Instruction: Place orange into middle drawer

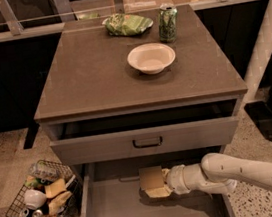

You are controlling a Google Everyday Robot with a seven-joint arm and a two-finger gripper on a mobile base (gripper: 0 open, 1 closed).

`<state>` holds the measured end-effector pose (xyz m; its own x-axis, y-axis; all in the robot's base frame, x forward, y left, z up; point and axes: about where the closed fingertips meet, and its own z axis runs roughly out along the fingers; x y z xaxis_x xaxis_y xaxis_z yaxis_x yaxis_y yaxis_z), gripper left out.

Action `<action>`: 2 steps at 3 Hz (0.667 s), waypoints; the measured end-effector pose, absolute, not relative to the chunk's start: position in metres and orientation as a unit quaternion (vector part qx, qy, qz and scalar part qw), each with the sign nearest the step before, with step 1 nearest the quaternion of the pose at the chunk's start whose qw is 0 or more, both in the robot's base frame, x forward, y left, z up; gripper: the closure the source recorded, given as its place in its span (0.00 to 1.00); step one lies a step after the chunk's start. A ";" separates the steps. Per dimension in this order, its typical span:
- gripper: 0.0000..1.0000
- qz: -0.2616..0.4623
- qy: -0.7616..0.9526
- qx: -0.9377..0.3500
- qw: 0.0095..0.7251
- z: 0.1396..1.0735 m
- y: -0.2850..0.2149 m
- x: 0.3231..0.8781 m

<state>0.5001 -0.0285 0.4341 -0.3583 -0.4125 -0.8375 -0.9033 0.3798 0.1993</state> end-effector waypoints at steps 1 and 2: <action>1.00 0.339 0.762 -0.437 0.336 0.408 -0.027 0.490; 1.00 0.339 0.774 -0.422 0.329 0.386 -0.032 0.477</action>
Offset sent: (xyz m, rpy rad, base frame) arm -0.0415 -0.0186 -0.0764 -0.0427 0.1041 -0.0836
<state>0.4766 -0.0319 0.3860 -0.4274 -0.4297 -0.7954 -0.8758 0.4152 0.2463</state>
